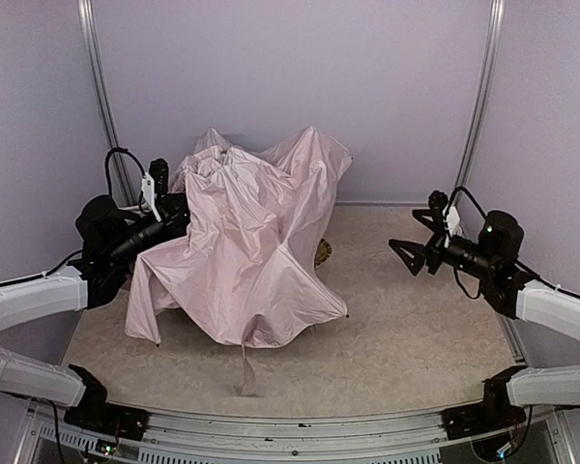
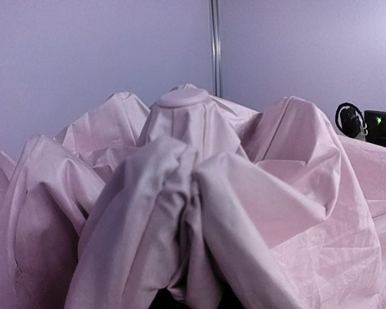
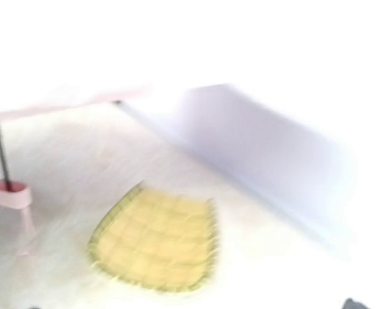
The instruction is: Put away the umbrella
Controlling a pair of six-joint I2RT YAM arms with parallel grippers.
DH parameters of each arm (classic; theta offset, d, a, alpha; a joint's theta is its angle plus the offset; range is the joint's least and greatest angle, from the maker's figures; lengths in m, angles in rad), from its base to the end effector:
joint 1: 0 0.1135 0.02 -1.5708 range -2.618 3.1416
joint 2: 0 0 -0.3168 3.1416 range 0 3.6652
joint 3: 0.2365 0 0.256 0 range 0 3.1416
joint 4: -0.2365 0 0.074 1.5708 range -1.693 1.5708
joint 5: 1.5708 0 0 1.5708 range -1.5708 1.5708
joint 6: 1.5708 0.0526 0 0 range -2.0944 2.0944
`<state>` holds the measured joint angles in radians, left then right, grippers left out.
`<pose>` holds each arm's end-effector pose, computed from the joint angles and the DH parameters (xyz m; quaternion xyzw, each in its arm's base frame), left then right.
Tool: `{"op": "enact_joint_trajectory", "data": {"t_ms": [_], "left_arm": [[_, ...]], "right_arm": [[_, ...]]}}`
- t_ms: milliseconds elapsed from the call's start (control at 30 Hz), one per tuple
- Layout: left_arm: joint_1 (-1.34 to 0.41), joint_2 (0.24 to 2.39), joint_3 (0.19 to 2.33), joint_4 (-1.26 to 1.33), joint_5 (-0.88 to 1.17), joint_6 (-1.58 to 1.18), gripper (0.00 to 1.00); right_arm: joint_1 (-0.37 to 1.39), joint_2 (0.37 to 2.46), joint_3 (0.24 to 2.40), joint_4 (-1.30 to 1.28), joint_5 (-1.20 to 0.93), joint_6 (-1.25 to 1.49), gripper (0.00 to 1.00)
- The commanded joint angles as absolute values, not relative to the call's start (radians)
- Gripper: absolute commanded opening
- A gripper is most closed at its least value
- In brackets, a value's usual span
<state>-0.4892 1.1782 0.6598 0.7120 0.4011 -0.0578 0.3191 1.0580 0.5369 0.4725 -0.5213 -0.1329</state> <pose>0.2241 -0.1426 0.3585 0.2835 0.5754 -0.3263 0.6943 0.2099 0.0969 0.3119 -0.3300 0.6420 0.2477 0.6462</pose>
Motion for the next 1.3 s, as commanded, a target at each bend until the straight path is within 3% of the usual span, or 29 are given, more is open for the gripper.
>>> {"op": "enact_joint_trajectory", "data": {"t_ms": [0, 233, 400, 667, 867, 1100, 1267], "left_arm": [[-0.481, 1.08, 0.665, 0.654, 0.494, 0.105, 0.0], [-0.521, 1.076, 0.697, 0.622, 0.637, 0.113, 0.0], [-0.637, 1.134, 0.724, 0.671, 0.641, 0.116, 0.0], [-0.749, 1.347, 0.785, 0.877, 0.679, 0.004, 0.0], [-0.796, 1.456, 0.777, 1.13, 0.718, -0.146, 0.0], [-0.844, 1.534, 0.833, 1.09, 0.748, -0.11, 0.0], [-0.85, 1.586, 0.838, 1.079, 0.716, -0.1, 0.09]], "right_arm": [[0.238, 0.937, 0.566, 0.44, -0.623, -0.154, 1.0], [0.273, 1.064, 0.808, 0.257, -0.819, -0.144, 1.0], [0.555, 1.205, 0.914, 0.251, -0.771, -0.284, 1.0], [0.835, 1.519, 1.153, 0.318, -0.882, -0.291, 1.0], [0.861, 1.602, 1.193, 0.319, -0.819, -0.279, 0.98], [0.859, 1.599, 1.126, 0.257, -0.701, -0.301, 0.93], [0.843, 1.588, 1.054, 0.262, -0.673, -0.282, 0.77]]}}
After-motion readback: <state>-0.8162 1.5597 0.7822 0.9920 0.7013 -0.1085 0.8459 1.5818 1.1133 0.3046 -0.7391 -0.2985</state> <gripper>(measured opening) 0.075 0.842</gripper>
